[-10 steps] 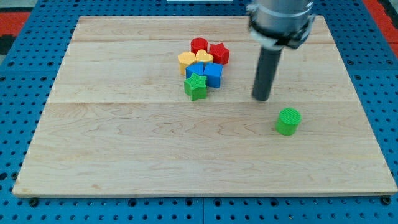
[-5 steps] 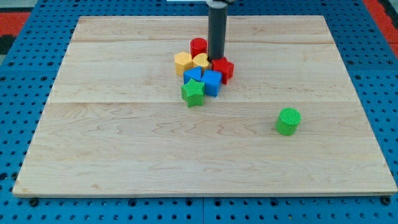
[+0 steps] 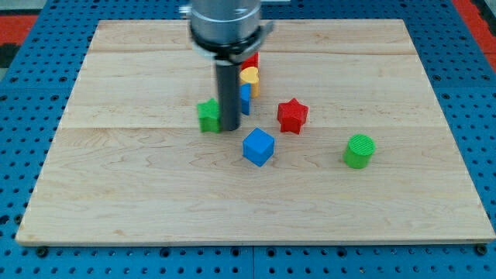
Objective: Push the blue cube closer to the red star
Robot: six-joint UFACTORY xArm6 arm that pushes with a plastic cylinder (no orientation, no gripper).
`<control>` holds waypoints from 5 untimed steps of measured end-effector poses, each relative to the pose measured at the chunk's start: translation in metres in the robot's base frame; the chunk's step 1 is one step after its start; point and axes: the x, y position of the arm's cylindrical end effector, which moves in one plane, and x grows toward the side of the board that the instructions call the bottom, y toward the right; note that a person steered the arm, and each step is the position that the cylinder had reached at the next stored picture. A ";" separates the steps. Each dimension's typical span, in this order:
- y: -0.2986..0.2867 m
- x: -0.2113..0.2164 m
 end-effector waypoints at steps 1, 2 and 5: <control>0.007 0.050; 0.060 0.051; 0.039 -0.003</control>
